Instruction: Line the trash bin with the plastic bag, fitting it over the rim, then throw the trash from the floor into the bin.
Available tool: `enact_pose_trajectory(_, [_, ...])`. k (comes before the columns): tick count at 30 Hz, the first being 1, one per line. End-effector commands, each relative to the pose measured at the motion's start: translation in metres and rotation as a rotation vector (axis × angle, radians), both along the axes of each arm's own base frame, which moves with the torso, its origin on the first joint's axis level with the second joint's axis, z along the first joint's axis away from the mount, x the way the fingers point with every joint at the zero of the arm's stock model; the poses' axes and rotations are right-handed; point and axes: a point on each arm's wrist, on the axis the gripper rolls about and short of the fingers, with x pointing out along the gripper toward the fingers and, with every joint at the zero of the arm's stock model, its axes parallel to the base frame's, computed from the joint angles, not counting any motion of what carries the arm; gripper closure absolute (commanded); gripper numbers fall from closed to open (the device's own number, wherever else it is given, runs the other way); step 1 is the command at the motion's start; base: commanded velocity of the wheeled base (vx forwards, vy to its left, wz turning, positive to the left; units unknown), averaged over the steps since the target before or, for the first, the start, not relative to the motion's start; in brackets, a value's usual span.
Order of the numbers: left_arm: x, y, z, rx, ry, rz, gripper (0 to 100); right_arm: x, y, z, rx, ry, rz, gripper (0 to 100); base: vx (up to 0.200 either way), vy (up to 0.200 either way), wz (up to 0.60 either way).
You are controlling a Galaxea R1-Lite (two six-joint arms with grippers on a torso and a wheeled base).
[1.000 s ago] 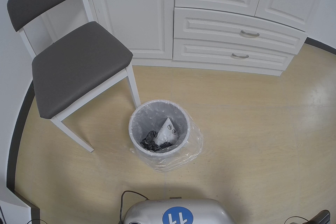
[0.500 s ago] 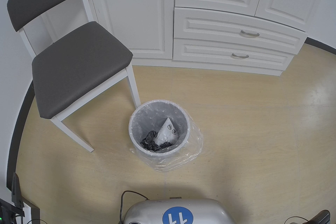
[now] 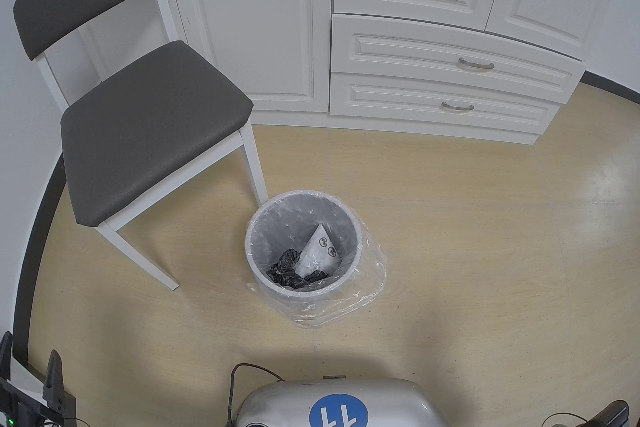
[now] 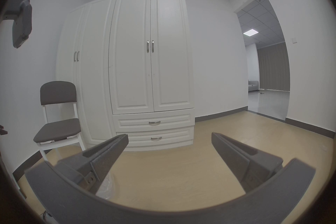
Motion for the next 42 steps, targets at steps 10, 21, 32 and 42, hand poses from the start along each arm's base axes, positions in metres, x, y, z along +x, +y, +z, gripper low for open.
enact_pose_trajectory(10, [0.001,-0.002,-0.005,-0.038,0.005,-0.076,0,0.000,-0.001,-0.007,0.023,0.017,-0.058,0,0.000,0.000,0.00])
enact_pose_trajectory(21, [0.000,-0.003,-0.013,-0.022,0.087,-0.144,0,0.000,-0.001,-0.006,0.021,0.013,-0.060,0,0.000,0.000,0.00])
enact_pose_trajectory(32, [0.001,-0.003,-0.013,-0.025,0.077,-0.143,0,0.002,-0.001,-0.010,-0.009,0.056,-0.060,0,0.000,0.000,0.00])
enact_pose_trajectory(42, [0.001,-0.003,-0.012,-0.034,0.075,-0.142,0,0.008,0.001,-0.033,-0.083,0.299,0.038,0,0.000,0.000,0.00])
